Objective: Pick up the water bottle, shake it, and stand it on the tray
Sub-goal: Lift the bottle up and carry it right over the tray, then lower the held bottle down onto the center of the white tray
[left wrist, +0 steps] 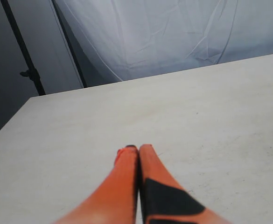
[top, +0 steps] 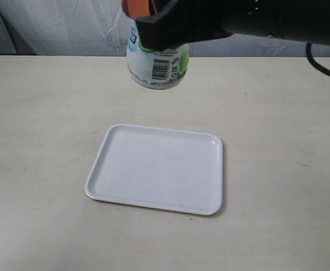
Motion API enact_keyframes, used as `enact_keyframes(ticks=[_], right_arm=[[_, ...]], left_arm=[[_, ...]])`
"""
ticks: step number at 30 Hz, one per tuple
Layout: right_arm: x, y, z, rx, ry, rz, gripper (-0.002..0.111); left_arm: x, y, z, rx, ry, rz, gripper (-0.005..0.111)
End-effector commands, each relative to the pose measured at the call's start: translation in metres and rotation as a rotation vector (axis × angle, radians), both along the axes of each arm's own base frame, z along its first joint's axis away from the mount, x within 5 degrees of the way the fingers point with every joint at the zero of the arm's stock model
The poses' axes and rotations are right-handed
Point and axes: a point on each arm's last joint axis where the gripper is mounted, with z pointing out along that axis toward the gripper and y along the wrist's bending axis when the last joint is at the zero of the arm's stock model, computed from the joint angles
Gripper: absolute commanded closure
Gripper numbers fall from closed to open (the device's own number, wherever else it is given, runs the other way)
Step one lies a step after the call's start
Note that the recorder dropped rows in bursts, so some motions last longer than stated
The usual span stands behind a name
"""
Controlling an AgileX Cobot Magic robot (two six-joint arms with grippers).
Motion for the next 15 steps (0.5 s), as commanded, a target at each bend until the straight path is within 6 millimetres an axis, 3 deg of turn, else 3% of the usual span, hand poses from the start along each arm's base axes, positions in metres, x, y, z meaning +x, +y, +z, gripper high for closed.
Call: enact_keyframes(ticks=[1, 2, 4, 6, 11, 13, 15], right_arm=[[-0.005, 0.003, -0.065, -0.108, 0.176, -0.002, 0.109], [-0.007, 0.003, -0.085, -0.132, 0.21, -0.014, 0.109], [-0.011, 0.001, -0.096, -0.126, 0.234, -0.026, 0.109], [-0.016, -0.001, -0.084, -0.083, 0.197, -0.015, 0.109], [-0.027, -0.02, -0.007, 0.125, -0.033, 0.001, 0.109], [-0.031, -0.027, 0.005, 0.153, -0.073, 0.003, 0.109], [-0.032, -0.026, -0.006, 0.111, -0.044, 0.012, 0.109]], left_arm=[[0.0, 0.0, -0.001, -0.007, 0.001, 0.0, 0.106], [0.0, 0.0, -0.001, -0.007, 0.001, 0.0, 0.106], [0.0, 0.0, -0.001, -0.005, 0.001, 0.0, 0.106], [0.0, 0.0, -0.001, -0.005, 0.001, 0.0, 0.106], [0.0, 0.0, -0.001, -0.005, 0.001, 0.0, 0.106], [0.0, 0.0, -0.001, -0.007, 0.001, 0.0, 0.106], [0.0, 0.0, -0.001, -0.007, 0.001, 0.0, 0.106]])
